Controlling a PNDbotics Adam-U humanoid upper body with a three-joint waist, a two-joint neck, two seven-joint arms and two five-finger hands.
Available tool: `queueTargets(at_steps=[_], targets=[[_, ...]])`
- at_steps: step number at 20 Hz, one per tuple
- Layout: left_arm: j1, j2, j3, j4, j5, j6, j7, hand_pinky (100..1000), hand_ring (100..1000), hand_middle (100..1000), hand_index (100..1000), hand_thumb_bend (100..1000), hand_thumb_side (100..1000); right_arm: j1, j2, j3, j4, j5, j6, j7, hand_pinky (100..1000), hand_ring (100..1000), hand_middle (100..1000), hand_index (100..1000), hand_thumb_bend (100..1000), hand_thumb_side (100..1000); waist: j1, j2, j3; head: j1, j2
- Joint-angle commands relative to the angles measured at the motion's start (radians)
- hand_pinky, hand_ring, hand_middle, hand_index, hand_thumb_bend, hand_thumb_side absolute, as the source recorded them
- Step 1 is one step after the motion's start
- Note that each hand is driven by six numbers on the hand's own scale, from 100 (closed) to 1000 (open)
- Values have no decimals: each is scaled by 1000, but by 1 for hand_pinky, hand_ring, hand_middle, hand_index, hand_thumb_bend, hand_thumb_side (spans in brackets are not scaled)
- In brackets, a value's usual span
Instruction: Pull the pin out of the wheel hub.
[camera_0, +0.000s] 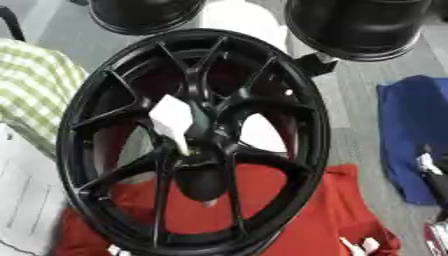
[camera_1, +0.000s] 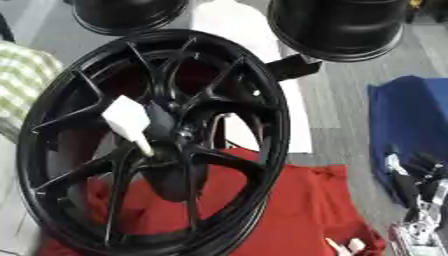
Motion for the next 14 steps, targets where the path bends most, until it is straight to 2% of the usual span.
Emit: queueTargets(at_steps=[1, 7, 10, 14], targets=[[-56, 61, -81, -42, -9, 2, -57, 745, 698, 694, 835, 152, 536, -2, -31, -1, -24, 15, 3, 1, 568, 632, 598, 667, 542, 293, 0, -13, 0, -6, -7], [-141, 55, -237, -74, -19, 18, -159, 749, 703, 692, 833, 191, 610, 3, -33, -3, -26, 18, 4, 0, 568, 632, 598, 667, 542, 293, 2, -13, 4, -19, -8], [-162, 55, -272, -107, -9, 29, -212, 747, 704, 696, 834, 206, 643, 2, -34, -3, -26, 18, 5, 0, 568, 632, 598, 667, 541, 293, 3, -13, 4, -23, -10], [-182, 62, -288, -163, 36, 70, -278, 744, 704, 696, 829, 207, 669, 3, -35, -4, -26, 20, 6, 0, 568, 632, 598, 667, 541, 293, 4, -13, 5, -26, -8]])
